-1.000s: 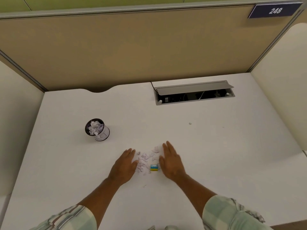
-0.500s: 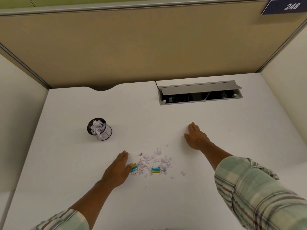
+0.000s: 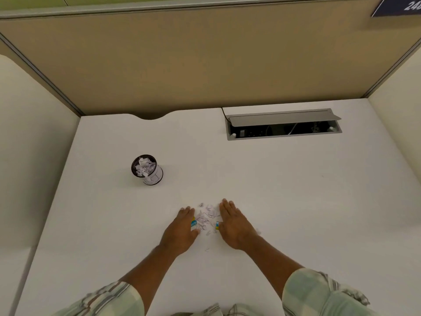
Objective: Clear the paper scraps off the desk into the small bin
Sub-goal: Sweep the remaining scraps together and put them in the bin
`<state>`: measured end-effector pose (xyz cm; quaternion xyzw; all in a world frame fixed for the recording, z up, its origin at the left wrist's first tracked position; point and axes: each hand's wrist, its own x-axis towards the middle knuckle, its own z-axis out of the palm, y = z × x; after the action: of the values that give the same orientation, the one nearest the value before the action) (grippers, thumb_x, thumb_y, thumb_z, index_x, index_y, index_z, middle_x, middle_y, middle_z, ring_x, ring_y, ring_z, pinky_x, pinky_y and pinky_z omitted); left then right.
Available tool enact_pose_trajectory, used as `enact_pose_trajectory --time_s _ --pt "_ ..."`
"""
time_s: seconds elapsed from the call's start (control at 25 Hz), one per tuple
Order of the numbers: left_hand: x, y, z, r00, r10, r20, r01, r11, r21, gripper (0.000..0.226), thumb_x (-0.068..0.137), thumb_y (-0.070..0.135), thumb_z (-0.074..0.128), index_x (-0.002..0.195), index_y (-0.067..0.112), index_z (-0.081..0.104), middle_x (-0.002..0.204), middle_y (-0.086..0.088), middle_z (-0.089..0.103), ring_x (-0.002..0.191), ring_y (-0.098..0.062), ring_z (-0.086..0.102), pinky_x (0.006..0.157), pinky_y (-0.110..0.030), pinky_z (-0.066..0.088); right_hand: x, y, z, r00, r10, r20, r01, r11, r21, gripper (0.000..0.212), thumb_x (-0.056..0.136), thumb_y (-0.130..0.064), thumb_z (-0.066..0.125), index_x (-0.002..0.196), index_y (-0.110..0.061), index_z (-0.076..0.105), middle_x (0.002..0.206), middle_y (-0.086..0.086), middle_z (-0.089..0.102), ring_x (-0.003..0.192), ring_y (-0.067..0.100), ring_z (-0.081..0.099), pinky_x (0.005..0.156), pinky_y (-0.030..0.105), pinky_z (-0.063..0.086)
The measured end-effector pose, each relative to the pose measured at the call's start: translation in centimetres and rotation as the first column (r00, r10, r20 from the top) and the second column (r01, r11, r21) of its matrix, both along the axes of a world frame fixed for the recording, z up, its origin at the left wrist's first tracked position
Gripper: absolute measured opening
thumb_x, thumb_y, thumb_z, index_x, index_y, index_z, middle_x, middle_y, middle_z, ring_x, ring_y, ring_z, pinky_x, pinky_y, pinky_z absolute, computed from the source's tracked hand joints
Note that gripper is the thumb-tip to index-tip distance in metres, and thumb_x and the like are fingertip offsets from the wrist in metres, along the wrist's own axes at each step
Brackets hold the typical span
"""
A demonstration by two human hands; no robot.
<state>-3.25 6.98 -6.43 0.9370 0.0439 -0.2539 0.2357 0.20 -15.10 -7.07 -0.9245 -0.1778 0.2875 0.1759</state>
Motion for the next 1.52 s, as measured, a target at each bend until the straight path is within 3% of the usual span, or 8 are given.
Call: enact_pose_trajectory --time_s 0.12,0.24,0.4,0.76,0.92,1.16,1.28,1.52 --pt "0.5 0.2 0.5 0.997 -0.067 0.042 0.065 0.997 0.038 0.085 0.091 0.041 0.069 0.159 0.021 0.023 0.165 0.000 0.028 0.152 -0.019 0.026 0.120 -0.033 0.031 1.5 -1.7 1.5 0.995 -0.102 0.018 0.100 0.991 0.094 0.081 0.098 -0.040 0.057 0.161 -0.012 0.014 0.169 0.007 0.014 0.155 0.024 0.017 0.124 0.034 0.022" --pt "1.9 -0.2 1.2 0.978 -0.195 0.073 0.186 0.976 0.116 0.096 0.083 0.041 0.077 0.159 0.021 0.022 0.156 -0.001 0.035 0.138 -0.022 0.039 0.111 -0.033 0.042 2.7 -3.3 2.2 0.990 -0.135 -0.029 0.133 0.990 -0.037 0.102 0.079 -0.042 0.082 0.159 -0.024 0.020 0.155 0.006 0.027 0.139 0.026 0.039 0.109 0.039 0.047" --pt "3.3 -1.4 1.2 0.945 -0.327 0.019 0.314 0.922 0.227 0.105 0.080 0.039 0.081 0.159 0.016 0.016 0.148 -0.008 0.039 0.131 -0.026 0.044 0.107 -0.035 0.045 2.1 -2.2 1.6 0.994 -0.005 -0.112 -0.012 0.989 -0.147 0.112 0.073 -0.031 0.089 0.159 -0.025 0.017 0.143 0.011 0.029 0.123 0.030 0.052 0.102 0.042 0.053" --pt "5.0 -1.9 -0.1 0.970 -0.237 0.063 0.227 0.965 0.132 0.033 0.094 0.025 0.066 0.122 0.009 0.060 0.121 -0.011 0.056 0.113 -0.026 0.056 0.091 -0.032 0.048 5.3 1.7 1.7 0.988 -0.107 -0.113 0.107 0.994 -0.005 0.056 0.094 -0.024 0.070 0.140 -0.012 0.041 0.129 0.012 0.050 0.117 0.029 0.060 0.097 0.039 0.054" --pt "5.4 -2.4 -0.3 0.995 -0.092 0.024 0.092 0.995 0.025 0.027 0.098 0.021 0.062 0.115 -0.001 0.061 0.116 -0.018 0.065 0.107 -0.031 0.063 0.093 -0.036 0.050 6.3 3.2 1.7 0.995 -0.043 -0.093 0.043 0.999 -0.004 0.043 0.099 -0.033 0.059 0.135 -0.013 0.050 0.108 -0.001 0.047 0.103 0.020 0.061 0.083 0.025 0.048" --pt "5.9 -2.8 -0.4 0.998 -0.049 -0.037 0.049 0.999 0.001 0.023 0.099 0.020 0.060 0.112 0.002 0.067 0.116 -0.015 0.068 0.110 -0.027 0.064 0.089 -0.023 0.042 5.9 4.8 1.7 0.997 0.059 -0.038 -0.062 0.995 -0.080 0.017 0.096 -0.013 0.055 0.111 -0.009 0.062 0.105 0.010 0.056 0.092 0.033 0.062 0.074 0.038 0.052" --pt "5.6 -3.5 -0.1 0.998 -0.065 -0.026 0.067 0.995 0.077 0.017 0.100 0.019 0.057 0.103 0.008 0.070 0.108 -0.011 0.072 0.105 -0.027 0.067 0.096 -0.033 0.046 5.8 5.3 1.8 0.996 -0.007 -0.091 -0.001 0.996 -0.086 0.015 0.093 -0.012 0.063 0.104 -0.003 0.067 0.082 0.001 0.053 0.087 0.023 0.059 0.072 0.028 0.044" --pt "5.6 -3.2 1.3 0.989 -0.129 0.068 0.109 0.964 0.244 0.019 0.097 0.038 0.062 0.108 0.026 0.072 0.105 0.003 0.073 0.101 -0.019 0.066 0.092 -0.030 0.035 6.0 4.6 3.0 0.989 -0.127 -0.082 0.130 0.991 0.037 0.006 0.084 -0.007 0.073 0.087 -0.005 0.077 0.093 0.010 0.075 0.085 0.021 0.068 0.075 0.030 0.055"
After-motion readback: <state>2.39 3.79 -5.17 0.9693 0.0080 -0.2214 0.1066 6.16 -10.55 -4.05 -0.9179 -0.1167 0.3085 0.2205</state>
